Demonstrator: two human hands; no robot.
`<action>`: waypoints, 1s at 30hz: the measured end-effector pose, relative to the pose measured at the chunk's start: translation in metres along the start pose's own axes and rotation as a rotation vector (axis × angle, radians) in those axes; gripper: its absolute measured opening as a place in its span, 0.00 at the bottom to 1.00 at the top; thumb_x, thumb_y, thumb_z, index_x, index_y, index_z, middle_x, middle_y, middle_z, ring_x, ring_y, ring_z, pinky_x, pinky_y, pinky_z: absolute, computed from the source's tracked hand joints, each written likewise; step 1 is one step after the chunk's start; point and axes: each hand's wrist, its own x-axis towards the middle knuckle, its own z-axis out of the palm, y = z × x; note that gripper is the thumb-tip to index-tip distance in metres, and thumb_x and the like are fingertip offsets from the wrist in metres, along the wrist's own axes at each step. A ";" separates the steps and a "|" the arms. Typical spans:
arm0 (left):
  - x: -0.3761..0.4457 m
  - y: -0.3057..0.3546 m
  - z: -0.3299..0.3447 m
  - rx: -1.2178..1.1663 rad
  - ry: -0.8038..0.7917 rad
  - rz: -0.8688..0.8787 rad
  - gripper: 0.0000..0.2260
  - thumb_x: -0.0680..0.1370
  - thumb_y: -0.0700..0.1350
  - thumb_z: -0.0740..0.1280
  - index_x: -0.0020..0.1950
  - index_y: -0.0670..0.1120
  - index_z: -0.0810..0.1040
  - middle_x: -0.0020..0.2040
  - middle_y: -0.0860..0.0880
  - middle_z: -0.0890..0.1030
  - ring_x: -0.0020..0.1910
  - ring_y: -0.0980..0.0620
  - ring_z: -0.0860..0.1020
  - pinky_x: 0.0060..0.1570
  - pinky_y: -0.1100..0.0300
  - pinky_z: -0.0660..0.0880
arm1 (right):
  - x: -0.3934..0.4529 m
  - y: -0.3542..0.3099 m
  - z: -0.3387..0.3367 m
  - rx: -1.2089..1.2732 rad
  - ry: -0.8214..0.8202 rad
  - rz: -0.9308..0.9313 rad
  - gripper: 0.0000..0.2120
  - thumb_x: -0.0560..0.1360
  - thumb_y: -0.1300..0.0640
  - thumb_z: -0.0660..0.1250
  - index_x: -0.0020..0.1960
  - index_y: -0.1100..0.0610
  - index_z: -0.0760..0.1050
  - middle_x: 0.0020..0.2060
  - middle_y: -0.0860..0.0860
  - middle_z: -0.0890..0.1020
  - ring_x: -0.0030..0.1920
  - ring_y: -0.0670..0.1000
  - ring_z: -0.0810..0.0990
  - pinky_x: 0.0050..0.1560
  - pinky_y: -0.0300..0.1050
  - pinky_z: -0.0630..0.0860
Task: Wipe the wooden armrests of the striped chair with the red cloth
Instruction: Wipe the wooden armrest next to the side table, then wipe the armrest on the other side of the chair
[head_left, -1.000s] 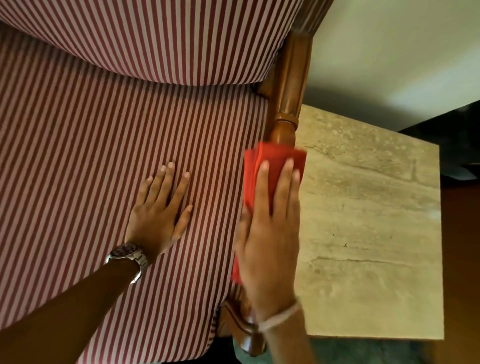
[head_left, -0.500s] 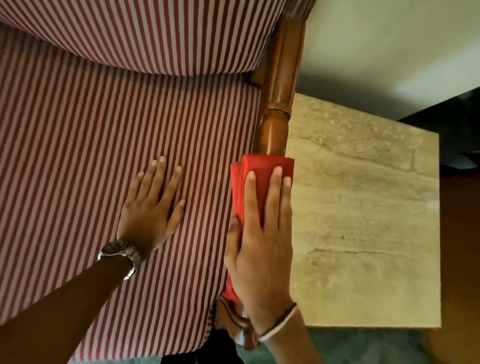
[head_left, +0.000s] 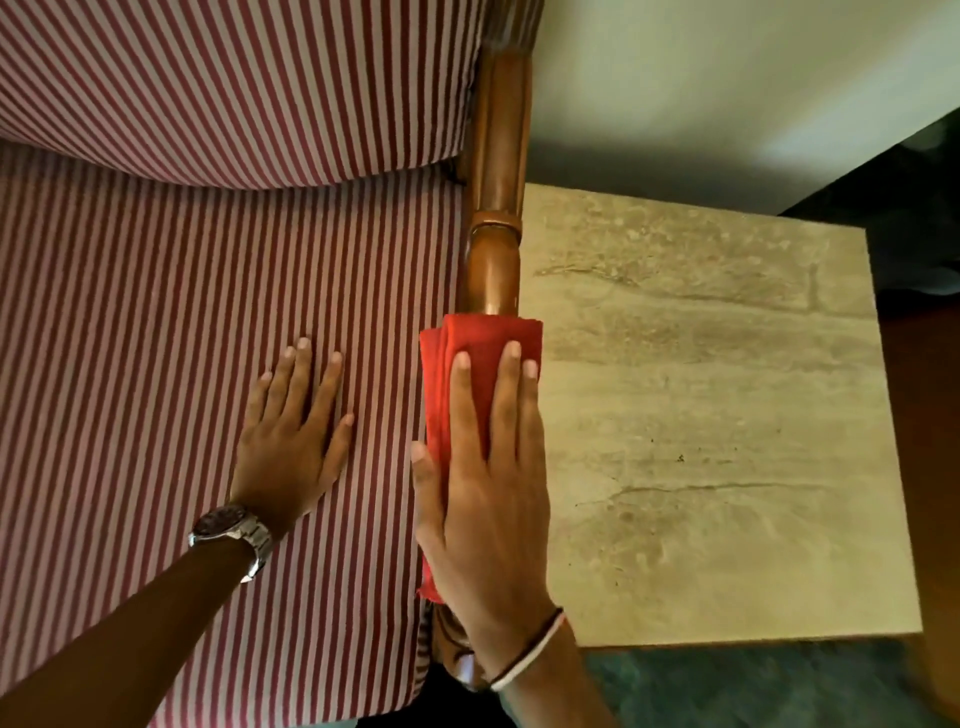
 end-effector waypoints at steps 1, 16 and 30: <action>0.001 0.008 -0.010 -0.055 -0.033 -0.044 0.30 0.82 0.56 0.51 0.81 0.42 0.58 0.82 0.36 0.56 0.82 0.38 0.55 0.79 0.39 0.56 | 0.001 0.000 -0.005 0.135 -0.001 0.007 0.30 0.84 0.45 0.55 0.83 0.49 0.50 0.84 0.52 0.46 0.84 0.53 0.46 0.82 0.55 0.57; -0.036 0.151 -0.109 -1.224 -0.111 -0.685 0.13 0.72 0.49 0.76 0.53 0.58 0.78 0.48 0.59 0.86 0.46 0.62 0.86 0.45 0.65 0.83 | 0.050 0.018 -0.011 0.591 0.168 0.320 0.18 0.84 0.49 0.56 0.62 0.61 0.73 0.54 0.53 0.77 0.56 0.54 0.76 0.59 0.50 0.75; -0.002 0.045 -0.159 -1.278 0.087 -0.452 0.16 0.76 0.49 0.72 0.59 0.44 0.74 0.51 0.44 0.83 0.50 0.44 0.83 0.54 0.40 0.79 | 0.111 -0.091 -0.015 0.468 0.443 0.073 0.13 0.84 0.55 0.60 0.60 0.65 0.73 0.50 0.51 0.79 0.50 0.44 0.77 0.50 0.33 0.69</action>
